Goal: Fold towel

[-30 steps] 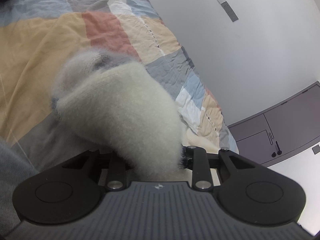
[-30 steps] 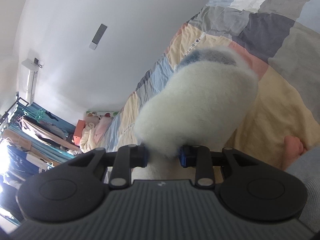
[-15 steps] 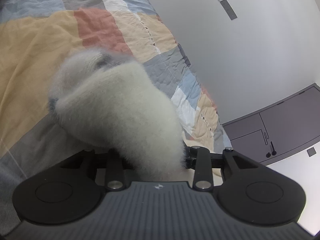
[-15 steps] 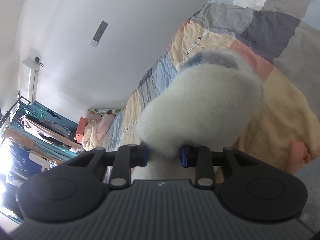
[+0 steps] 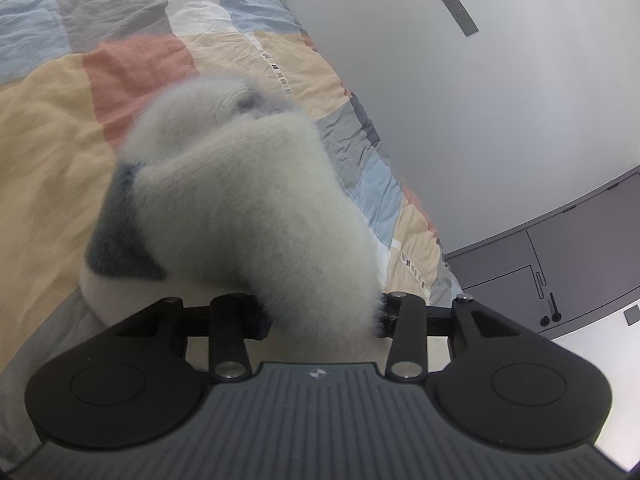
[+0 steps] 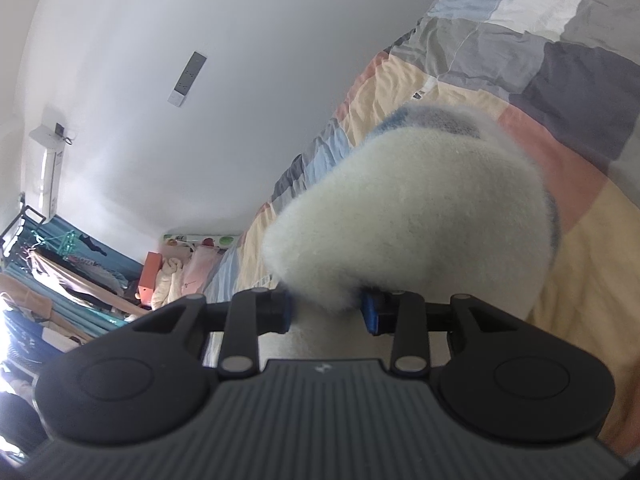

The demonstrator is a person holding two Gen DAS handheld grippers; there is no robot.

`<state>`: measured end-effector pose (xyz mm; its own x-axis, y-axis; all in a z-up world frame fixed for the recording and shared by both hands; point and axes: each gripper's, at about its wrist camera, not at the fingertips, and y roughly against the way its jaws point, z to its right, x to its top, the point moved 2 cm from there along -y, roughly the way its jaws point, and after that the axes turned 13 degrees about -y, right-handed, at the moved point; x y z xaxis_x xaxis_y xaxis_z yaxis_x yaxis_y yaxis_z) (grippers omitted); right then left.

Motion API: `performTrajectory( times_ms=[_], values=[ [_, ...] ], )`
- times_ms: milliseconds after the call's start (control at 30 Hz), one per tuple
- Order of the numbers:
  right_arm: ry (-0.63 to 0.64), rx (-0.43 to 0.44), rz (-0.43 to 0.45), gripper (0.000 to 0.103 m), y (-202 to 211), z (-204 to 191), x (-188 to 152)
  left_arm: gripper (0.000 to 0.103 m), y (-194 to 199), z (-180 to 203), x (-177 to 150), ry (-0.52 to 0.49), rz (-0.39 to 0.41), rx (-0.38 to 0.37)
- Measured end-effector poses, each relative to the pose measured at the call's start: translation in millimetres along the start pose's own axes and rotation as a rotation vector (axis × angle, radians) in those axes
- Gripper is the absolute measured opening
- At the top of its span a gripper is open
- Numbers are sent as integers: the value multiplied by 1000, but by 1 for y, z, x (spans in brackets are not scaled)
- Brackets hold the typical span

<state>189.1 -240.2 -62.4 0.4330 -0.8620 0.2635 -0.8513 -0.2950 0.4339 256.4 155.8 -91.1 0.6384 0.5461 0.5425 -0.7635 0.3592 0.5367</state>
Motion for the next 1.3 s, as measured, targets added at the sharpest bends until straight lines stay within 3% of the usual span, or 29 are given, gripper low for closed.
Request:
performTrajectory(
  times_ms=[533, 800, 1033, 1133, 1233, 1300],
  values=[
    [59, -119, 13, 39, -131, 18, 20, 54, -124, -49, 30, -19, -34, -51],
    [35, -95, -38, 40, -178, 38, 32, 55, -155, -68, 40, -13, -40, -81],
    [80, -78, -43, 41, -175, 31, 29, 56, -142, -62, 35, -67, -40, -89],
    [121, -44, -45, 50, -164, 22, 26, 63, -126, -62, 32, -73, -41, -99],
    [152, -16, -56, 68, -151, 17, 23, 79, -96, -59, 32, -131, 9, -32],
    [169, -16, -64, 72, -143, 16, 19, 81, -74, -56, 30, -179, 38, -5]
  ],
)
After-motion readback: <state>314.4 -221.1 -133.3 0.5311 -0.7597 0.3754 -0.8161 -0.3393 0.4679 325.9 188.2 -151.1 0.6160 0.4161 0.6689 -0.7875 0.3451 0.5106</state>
